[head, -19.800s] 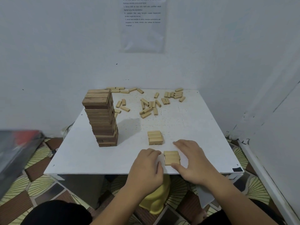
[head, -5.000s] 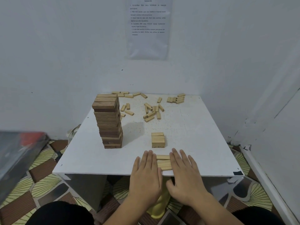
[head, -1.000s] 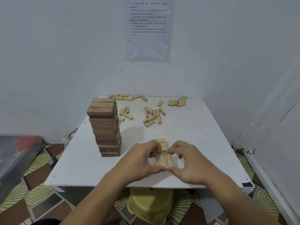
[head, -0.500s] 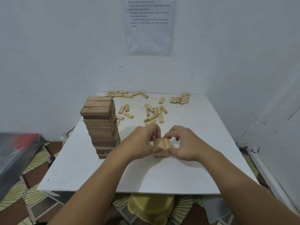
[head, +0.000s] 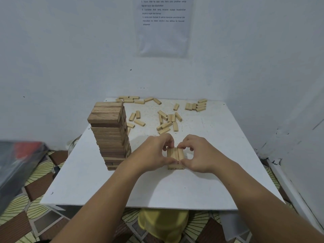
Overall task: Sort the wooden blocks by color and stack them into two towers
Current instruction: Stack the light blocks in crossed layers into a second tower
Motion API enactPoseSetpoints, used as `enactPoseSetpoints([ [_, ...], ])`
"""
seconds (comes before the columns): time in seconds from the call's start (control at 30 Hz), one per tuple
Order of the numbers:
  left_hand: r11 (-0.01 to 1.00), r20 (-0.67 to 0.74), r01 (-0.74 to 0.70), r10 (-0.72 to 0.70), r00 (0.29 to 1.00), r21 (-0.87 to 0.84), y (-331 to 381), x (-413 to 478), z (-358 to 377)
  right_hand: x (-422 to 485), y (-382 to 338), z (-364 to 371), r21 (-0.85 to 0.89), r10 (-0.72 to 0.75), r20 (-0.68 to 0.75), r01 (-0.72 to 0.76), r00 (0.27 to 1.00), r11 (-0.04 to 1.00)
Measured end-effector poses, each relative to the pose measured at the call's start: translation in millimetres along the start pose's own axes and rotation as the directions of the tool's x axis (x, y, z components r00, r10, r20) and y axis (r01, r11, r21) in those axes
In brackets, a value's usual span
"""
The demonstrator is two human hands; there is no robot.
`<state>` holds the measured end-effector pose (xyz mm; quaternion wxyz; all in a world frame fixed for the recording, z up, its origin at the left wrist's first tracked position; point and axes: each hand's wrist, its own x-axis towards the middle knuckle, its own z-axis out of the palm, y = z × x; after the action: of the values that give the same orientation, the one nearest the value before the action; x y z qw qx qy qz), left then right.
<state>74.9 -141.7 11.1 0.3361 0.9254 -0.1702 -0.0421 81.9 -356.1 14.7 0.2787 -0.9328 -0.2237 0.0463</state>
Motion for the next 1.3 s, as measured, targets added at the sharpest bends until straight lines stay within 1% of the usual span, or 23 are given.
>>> enactPoseSetpoints([
  [0.33,1.000,-0.009,-0.012,0.012,1.000,-0.005,-4,-1,4,2,8,7,0.021,0.012,-0.015,-0.012,1.000,1.000],
  [0.57,1.000,0.023,-0.029,0.029,0.999,0.007,-10,-3,7,-1,11,9,0.045,0.019,-0.044,-0.017,0.999,0.999],
  [0.7,1.000,0.029,-0.016,0.016,0.999,0.002,-11,-10,8,-4,14,9,0.023,0.041,-0.012,-0.041,0.999,0.999],
  [0.83,1.000,0.059,-0.002,0.000,0.998,0.023,-11,-12,10,-3,14,10,-0.058,0.045,0.006,-0.044,0.999,0.997],
  [0.93,1.000,0.057,0.012,-0.012,0.998,0.007,-10,-9,11,-1,10,10,-0.101,0.021,0.022,-0.019,1.000,0.995],
  [1.3,1.000,0.086,0.007,-0.009,0.996,0.016,-3,-3,11,3,8,9,-0.066,0.009,0.029,-0.007,1.000,0.998],
])
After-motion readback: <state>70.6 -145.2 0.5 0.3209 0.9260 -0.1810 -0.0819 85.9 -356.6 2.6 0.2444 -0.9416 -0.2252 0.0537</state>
